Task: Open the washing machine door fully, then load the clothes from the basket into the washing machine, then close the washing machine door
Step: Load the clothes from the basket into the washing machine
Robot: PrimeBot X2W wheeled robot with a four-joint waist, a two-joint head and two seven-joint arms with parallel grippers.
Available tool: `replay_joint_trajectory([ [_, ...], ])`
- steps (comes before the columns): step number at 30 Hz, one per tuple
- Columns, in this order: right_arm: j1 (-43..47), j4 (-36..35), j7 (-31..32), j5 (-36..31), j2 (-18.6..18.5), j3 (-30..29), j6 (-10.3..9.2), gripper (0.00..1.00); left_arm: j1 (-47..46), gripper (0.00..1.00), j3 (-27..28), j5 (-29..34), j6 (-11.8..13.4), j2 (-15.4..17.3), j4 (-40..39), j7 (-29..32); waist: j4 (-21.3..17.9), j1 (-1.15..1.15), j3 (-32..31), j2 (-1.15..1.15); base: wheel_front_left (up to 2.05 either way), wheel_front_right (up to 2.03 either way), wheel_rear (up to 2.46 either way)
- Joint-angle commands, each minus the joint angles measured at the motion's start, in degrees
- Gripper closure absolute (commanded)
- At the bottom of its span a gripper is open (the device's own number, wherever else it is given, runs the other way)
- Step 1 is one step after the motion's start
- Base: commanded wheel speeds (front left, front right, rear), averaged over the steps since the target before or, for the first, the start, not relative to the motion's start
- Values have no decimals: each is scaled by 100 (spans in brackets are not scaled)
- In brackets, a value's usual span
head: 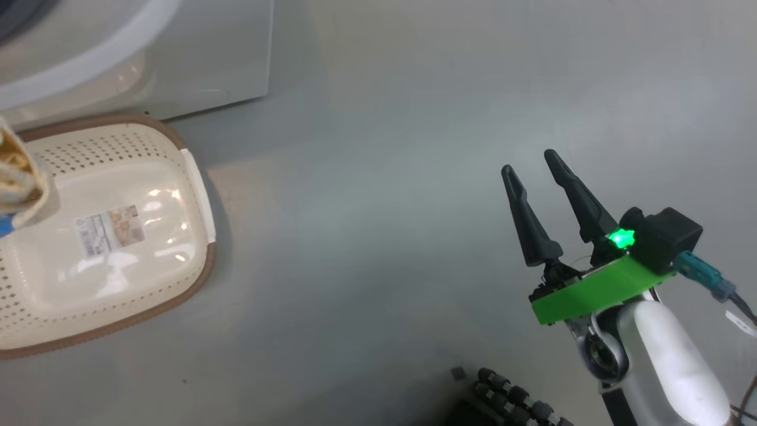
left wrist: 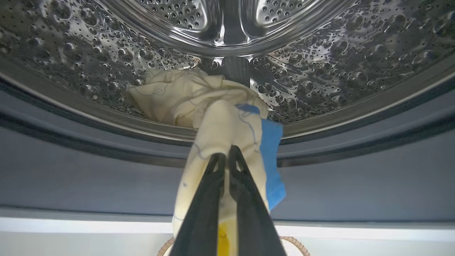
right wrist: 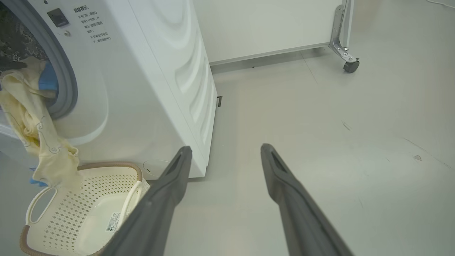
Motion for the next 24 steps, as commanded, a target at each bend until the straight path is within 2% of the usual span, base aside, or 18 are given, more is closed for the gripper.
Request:
replay_joint_trajectory([
  [1,-42,-137,-49,52,-51,119,1,0,-272,100,246,19,-24,424,-188,53,-203,-1,224,0,0,0,0],
  [5,-182,-233,-57,186,-51,216,1,0,-870,100,266,97,-63,708,-123,308,-414,-1,544,0,0,0,0],
  [11,-238,-316,-59,328,-51,295,1,0,-1460,100,319,290,-93,903,95,-2,-604,-1,866,0,0,0,0],
  [15,-274,-345,-59,408,-51,330,1,0,-1799,100,399,464,-166,998,258,-685,-707,-1,1048,0,0,0,0],
  [22,-324,-387,-59,466,-51,359,1,0,-2363,100,465,857,-351,976,684,-2624,-761,-1,1249,0,0,0,0],
  [24,-343,-384,-60,464,-51,367,1,0,-2424,100,464,882,-399,918,923,-2983,-753,-1,1266,0,0,0,0],
])
